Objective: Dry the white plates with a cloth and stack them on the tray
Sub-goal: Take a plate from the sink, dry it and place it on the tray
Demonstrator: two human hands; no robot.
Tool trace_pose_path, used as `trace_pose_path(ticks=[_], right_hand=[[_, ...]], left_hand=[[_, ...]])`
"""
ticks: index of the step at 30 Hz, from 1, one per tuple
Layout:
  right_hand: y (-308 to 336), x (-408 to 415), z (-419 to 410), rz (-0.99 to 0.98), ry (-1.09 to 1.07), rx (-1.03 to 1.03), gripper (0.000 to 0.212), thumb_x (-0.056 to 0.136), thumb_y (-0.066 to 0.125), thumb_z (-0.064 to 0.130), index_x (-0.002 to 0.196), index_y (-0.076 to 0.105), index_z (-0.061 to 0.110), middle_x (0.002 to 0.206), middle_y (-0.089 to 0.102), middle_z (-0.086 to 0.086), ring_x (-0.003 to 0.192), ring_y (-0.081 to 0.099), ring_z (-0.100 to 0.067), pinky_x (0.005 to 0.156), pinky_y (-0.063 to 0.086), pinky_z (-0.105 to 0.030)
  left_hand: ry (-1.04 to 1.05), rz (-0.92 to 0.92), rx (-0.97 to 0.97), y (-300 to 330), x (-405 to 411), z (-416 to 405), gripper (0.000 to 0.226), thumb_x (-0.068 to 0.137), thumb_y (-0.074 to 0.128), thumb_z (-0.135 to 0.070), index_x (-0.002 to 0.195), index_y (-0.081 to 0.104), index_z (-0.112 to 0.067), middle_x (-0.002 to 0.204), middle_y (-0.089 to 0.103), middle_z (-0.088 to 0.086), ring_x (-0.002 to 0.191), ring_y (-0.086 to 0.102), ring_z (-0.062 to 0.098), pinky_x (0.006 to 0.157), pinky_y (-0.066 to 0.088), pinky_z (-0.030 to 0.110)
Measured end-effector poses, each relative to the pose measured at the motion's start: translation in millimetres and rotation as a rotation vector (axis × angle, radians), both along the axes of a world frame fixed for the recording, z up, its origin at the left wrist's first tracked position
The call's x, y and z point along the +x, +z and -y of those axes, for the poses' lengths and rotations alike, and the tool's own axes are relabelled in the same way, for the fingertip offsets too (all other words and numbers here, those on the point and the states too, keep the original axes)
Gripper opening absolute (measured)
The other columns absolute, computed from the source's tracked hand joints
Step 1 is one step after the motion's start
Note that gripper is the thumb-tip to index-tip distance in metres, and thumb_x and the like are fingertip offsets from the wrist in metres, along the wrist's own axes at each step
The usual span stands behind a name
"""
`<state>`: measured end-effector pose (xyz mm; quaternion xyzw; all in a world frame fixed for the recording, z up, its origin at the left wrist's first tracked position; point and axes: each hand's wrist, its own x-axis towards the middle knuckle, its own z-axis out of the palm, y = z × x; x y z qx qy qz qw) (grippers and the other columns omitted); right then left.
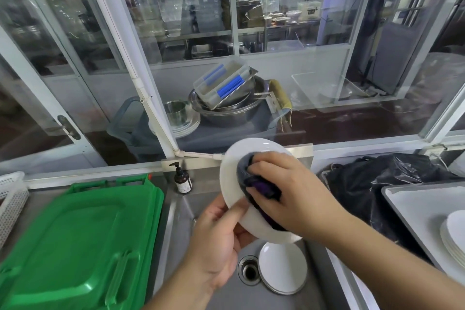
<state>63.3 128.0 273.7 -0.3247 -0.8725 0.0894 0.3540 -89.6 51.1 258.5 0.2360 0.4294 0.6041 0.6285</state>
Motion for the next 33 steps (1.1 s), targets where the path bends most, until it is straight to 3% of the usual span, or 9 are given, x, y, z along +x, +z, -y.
trace_pose_path(ticks=[3,6,10,14,22,26,29,31,33], right_hand=[[16,-3,-21,0.06,-0.073,0.069,0.03,0.094,0.061,0.038,0.113,0.071,0.016,0.122,0.066,0.002,0.099,0.06,-0.026,0.093,0.048,-0.035],[26,0,-41,0.075,-0.174,0.043,0.028,0.097,0.061,0.037,0.113,0.07,0.017,0.116,0.067,0.0,0.096,0.061,-0.028,0.088,0.042,-0.029],[29,10,-57,0.009,-0.348,-0.149,0.023,0.098,0.062,0.037,0.114,0.066,0.02,0.109,0.062,0.0,0.099,0.06,-0.03,0.08,0.049,-0.038],[20,23,-59,-0.08,-0.504,-0.4,0.021,0.1,0.059,0.039,0.109,0.063,0.021,0.105,0.06,-0.001,0.098,0.057,-0.029,0.077,0.039,-0.035],[-2,16,-8,-0.253,-0.576,-0.57,0.017,0.099,0.06,0.035,0.088,0.053,0.025,0.089,0.062,0.0,0.084,0.056,-0.027,0.07,0.036,-0.037],[-3,15,9,-0.295,-0.497,-0.682,0.016,0.097,0.063,0.033,0.086,0.058,0.023,0.081,0.066,0.005,0.084,0.061,-0.019,0.072,0.043,-0.037],[4,16,11,-0.443,-0.447,-0.785,0.01,0.099,0.063,0.032,0.09,0.065,0.029,0.08,0.07,0.011,0.086,0.065,-0.01,0.076,0.05,-0.027],[9,18,7,-0.621,-0.441,-0.85,0.009,0.101,0.062,0.03,0.095,0.068,0.03,0.084,0.072,0.008,0.092,0.068,-0.014,0.083,0.052,-0.028],[13,22,1,-0.793,-0.445,-0.927,0.007,0.099,0.064,0.034,0.1,0.071,0.033,0.095,0.075,0.0,0.099,0.071,-0.026,0.095,0.056,-0.044]], left_hand=[[-0.048,-0.017,-0.005,-3,5,5,0.025,0.082,0.064,-0.013,0.101,0.081,-0.013,0.114,0.075,0.024,0.095,0.076,0.032,0.075,0.065,0.043],[-0.057,-0.042,0.025,-2,4,8,0.023,0.08,0.065,-0.012,0.097,0.081,-0.013,0.114,0.075,0.026,0.095,0.075,0.033,0.074,0.064,0.043],[-0.027,-0.029,0.065,1,-1,9,0.023,0.079,0.065,-0.009,0.094,0.082,-0.013,0.11,0.076,0.022,0.091,0.076,0.029,0.069,0.064,0.04],[0.054,-0.002,0.1,6,-6,5,0.029,0.08,0.064,-0.008,0.107,0.075,-0.006,0.115,0.076,0.019,0.097,0.076,0.027,0.07,0.064,0.037],[0.185,-0.059,0.15,6,-4,-11,0.03,0.08,0.066,-0.011,0.109,0.071,-0.006,0.111,0.078,0.014,0.102,0.074,0.028,0.077,0.065,0.041],[0.161,-0.327,0.192,-2,-8,-17,0.016,0.093,0.069,-0.011,0.102,0.078,-0.021,0.109,0.079,0.011,0.104,0.075,0.032,0.085,0.062,0.05],[0.117,-0.664,0.262,-5,-12,-16,0.012,0.094,0.068,-0.028,0.102,0.078,-0.029,0.1,0.08,0.002,0.097,0.075,0.028,0.089,0.06,0.055],[0.115,-0.935,0.316,-6,-13,-14,0.018,0.093,0.066,-0.038,0.092,0.073,-0.021,0.081,0.074,0.001,0.078,0.069,0.02,0.077,0.058,0.051],[0.092,-1.136,0.386,-6,-12,-12,0.025,0.097,0.065,-0.039,0.078,0.062,-0.023,0.062,0.059,-0.002,0.057,0.05,0.013,0.059,0.049,0.038]])
